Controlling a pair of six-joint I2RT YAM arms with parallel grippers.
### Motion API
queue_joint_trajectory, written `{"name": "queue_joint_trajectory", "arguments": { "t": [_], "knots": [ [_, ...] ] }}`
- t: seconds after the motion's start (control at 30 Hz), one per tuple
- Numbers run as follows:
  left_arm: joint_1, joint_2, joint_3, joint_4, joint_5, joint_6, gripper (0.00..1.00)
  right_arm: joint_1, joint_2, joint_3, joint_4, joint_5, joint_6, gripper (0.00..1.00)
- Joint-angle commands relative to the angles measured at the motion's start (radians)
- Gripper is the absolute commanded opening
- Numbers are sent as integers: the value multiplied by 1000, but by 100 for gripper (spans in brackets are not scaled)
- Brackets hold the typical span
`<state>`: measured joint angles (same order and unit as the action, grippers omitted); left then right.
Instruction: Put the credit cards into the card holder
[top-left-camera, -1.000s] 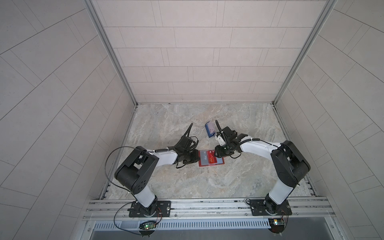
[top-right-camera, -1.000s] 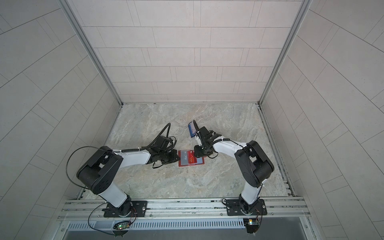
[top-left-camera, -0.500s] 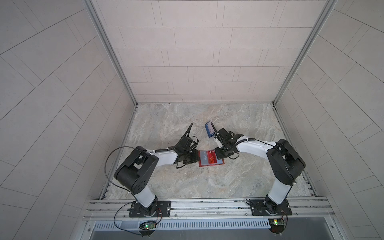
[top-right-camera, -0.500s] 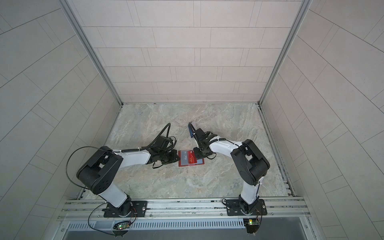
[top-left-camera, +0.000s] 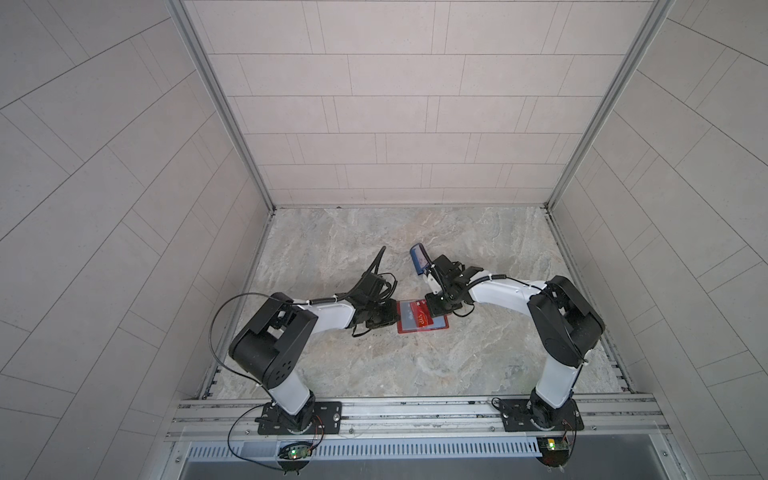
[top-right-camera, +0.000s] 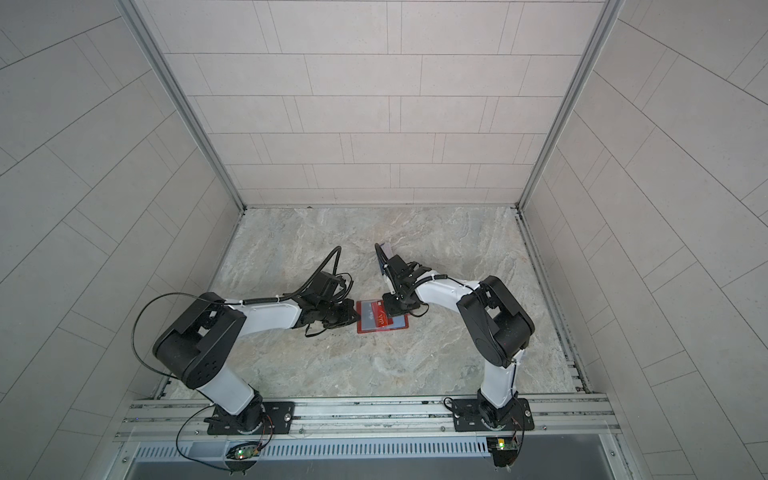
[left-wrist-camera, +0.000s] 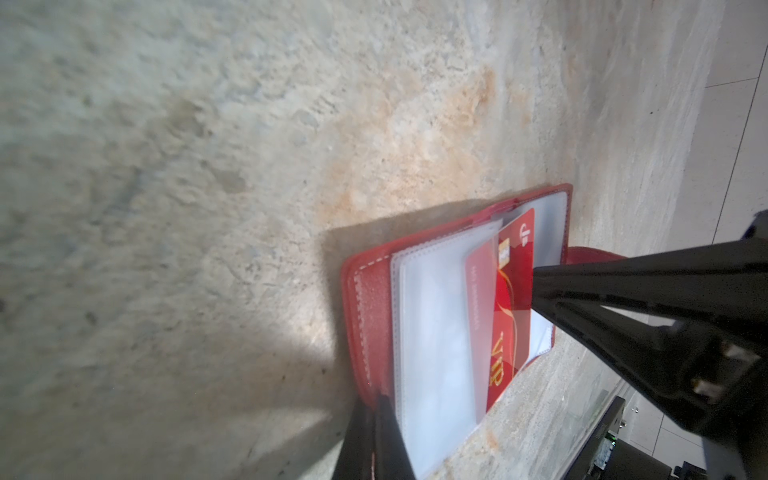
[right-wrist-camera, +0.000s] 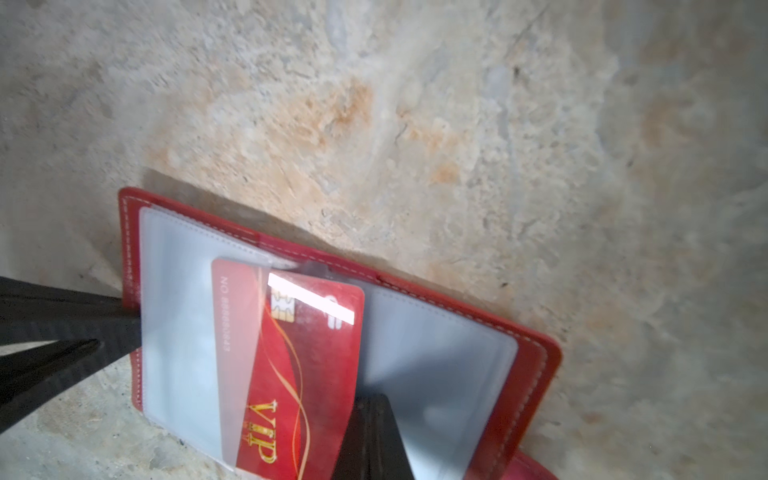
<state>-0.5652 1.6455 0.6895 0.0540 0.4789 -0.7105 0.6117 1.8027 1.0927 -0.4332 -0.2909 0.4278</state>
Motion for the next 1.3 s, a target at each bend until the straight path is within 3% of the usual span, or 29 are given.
{"name": "queue_joint_trajectory", "arguments": {
  "t": [0.0, 0.67, 1.07, 1.27],
  "knots": [
    [-5, -1, -18, -52, -4, 1, 0, 8, 35, -23, 16, -56, 23, 3],
    [-4, -5, -21, -46, -4, -3, 0, 8, 39, -40, 133, -253, 69, 1],
    [-4, -17, -1, -64, -3, 7, 0, -17, -38, -75, 131, -202, 66, 5],
    [-4, -66, 59, -182, -48, 81, 16, -51, -94, -103, 129, -180, 48, 6]
  ]
}}
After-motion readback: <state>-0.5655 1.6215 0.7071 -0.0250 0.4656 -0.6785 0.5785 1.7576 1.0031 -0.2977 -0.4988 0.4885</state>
